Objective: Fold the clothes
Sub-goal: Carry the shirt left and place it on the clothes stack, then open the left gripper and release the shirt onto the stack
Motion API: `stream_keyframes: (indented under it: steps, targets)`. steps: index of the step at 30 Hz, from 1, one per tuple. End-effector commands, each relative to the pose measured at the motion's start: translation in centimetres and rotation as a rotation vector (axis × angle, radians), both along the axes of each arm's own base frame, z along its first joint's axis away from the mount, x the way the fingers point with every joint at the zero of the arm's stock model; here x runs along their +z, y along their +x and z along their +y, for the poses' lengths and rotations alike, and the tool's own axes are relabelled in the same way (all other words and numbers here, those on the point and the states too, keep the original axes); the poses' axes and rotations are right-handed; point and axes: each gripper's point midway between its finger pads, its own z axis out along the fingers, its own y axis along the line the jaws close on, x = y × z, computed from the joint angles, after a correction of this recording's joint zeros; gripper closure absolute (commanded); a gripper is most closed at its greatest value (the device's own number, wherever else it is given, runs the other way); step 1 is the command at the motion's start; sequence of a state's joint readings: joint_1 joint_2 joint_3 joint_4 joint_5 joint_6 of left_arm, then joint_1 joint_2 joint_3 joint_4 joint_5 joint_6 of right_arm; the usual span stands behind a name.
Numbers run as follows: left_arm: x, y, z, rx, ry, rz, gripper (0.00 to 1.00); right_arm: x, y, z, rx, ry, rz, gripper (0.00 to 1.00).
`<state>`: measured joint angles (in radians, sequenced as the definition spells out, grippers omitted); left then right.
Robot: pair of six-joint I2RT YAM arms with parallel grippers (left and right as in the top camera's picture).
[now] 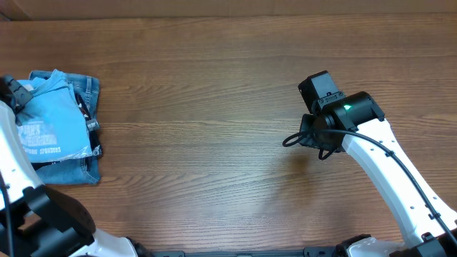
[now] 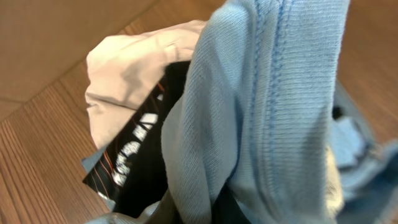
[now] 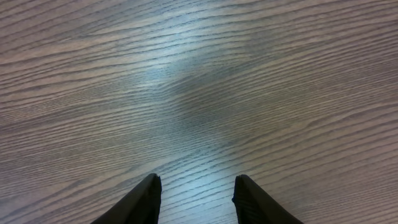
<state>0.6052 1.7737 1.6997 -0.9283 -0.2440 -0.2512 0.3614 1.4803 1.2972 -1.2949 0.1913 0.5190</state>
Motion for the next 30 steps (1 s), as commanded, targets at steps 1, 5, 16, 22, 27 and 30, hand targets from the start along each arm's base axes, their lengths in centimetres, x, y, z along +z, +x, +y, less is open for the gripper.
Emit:
stream_keyframes:
  steps: [1,5,16,22,27,30]
  targets:
    - [-0.2,-0.4,2.4,0.036,0.029,0.013,0.96,0.8,0.6,-0.2,-0.004,-0.007,-0.031,0.57]
    - [-1.9,-0.6,3.9,0.061,0.008,0.023,0.96,0.8,0.6,-0.2,-0.005,-0.007,-0.031,0.58]
    - [-0.6,-0.8,4.2,0.042,-0.041,-0.048,0.18,0.8,0.6,-0.2,-0.005,-0.007,-0.032,0.57]
    - [4.9,0.5,0.7,-0.094,-0.053,-0.191,0.23,0.8,0.6,-0.2,-0.005,-0.006,-0.035,0.57]
    - [4.9,-0.3,-2.3,-0.140,-0.134,-0.168,0.29,0.8,0.7,-0.2,-0.005,-0.005,-0.038,0.57]
    - [3.3,0.1,-2.6,-0.120,-0.176,-0.149,0.33,0.8,0.7,-0.2,-0.005,-0.005,-0.038,0.57]
